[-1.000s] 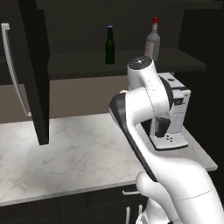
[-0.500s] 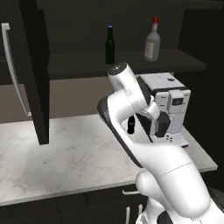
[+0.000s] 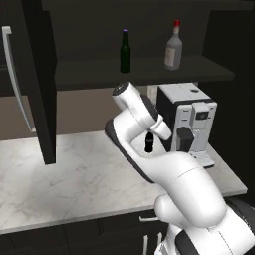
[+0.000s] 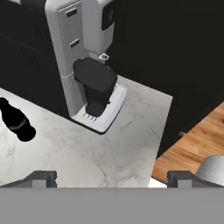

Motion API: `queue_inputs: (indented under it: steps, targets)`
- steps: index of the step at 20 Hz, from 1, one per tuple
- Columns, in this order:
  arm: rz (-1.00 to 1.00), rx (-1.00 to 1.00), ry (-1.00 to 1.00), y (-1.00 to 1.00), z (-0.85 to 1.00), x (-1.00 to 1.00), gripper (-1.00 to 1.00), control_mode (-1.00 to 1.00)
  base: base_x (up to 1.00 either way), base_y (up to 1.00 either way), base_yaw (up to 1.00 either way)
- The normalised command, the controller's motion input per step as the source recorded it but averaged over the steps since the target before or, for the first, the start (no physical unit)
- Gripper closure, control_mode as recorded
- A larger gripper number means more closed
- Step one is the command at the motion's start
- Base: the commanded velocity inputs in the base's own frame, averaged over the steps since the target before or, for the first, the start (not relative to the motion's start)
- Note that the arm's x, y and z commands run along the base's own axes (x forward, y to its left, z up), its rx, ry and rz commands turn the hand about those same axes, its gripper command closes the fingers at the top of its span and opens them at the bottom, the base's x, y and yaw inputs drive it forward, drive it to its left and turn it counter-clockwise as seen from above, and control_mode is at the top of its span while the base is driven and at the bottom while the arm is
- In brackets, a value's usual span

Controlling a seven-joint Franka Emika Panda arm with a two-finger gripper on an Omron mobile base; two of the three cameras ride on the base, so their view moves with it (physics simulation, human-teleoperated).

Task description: Sort all alcoholic drinks to one cabinet, and non-alcoholic drinks to the other.

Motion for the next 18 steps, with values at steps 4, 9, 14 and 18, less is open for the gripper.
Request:
queue_inputs:
  steps: [4,9,14,18]
  targets:
    - [-0.03,-0.11,0.00,0.00,-0.18,0.47,-1.00,-1.00,0.00,0.00,0.00]
    - [0.00,-0.11,0.00,0.00,-0.20,0.41,-1.00,-1.00,0.00,0.00,0.00]
    - [0.00,-0.10,0.00,0.01,-0.20,0.29,-1.00,-1.00,0.00,0.00,0.00]
    - [-0.02,-0.09,0.00,0.02,-0.20,0.16,-1.00,-1.00,0.00,0.00,0.00]
